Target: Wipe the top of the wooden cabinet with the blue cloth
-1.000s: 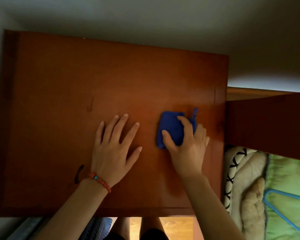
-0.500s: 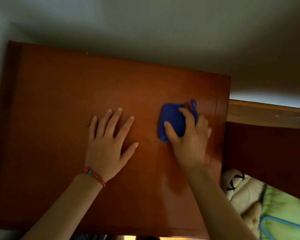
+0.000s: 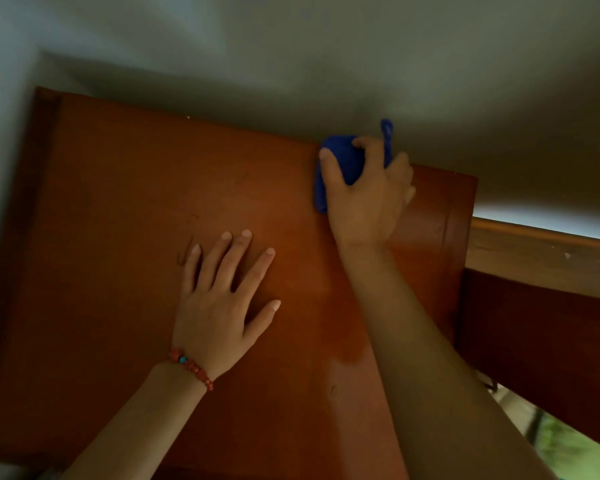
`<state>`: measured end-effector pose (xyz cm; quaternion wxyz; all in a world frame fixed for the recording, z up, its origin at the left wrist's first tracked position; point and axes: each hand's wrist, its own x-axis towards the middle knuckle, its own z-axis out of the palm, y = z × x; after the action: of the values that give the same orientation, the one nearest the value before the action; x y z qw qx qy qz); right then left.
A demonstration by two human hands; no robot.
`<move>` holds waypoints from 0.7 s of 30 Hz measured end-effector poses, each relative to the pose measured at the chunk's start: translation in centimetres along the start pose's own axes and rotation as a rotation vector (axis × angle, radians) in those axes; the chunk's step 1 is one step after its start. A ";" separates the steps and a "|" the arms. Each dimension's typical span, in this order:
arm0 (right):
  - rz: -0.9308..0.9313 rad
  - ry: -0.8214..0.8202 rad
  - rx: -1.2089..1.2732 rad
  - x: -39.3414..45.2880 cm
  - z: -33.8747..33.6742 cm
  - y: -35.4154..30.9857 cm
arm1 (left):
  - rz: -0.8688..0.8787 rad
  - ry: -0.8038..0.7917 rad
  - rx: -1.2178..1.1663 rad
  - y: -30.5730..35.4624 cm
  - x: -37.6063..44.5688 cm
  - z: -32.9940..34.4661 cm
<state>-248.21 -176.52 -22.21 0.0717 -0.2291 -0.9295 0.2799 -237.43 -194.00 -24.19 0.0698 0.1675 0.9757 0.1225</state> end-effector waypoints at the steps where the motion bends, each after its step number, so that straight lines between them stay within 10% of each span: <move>1: -0.036 -0.004 -0.006 -0.1 0.4 -0.3 | 0.000 0.003 0.004 0.0 0.0 0.0; 21: -0.130 0.006 -0.010 0.1 1.1 0.5 | -0.024 -0.012 -0.027 -0.2 -0.6 -0.9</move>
<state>-248.41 -176.59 -23.37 0.0912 -0.1694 -0.9436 0.2695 -237.14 -194.61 -23.34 0.0794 0.1554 0.9755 0.1340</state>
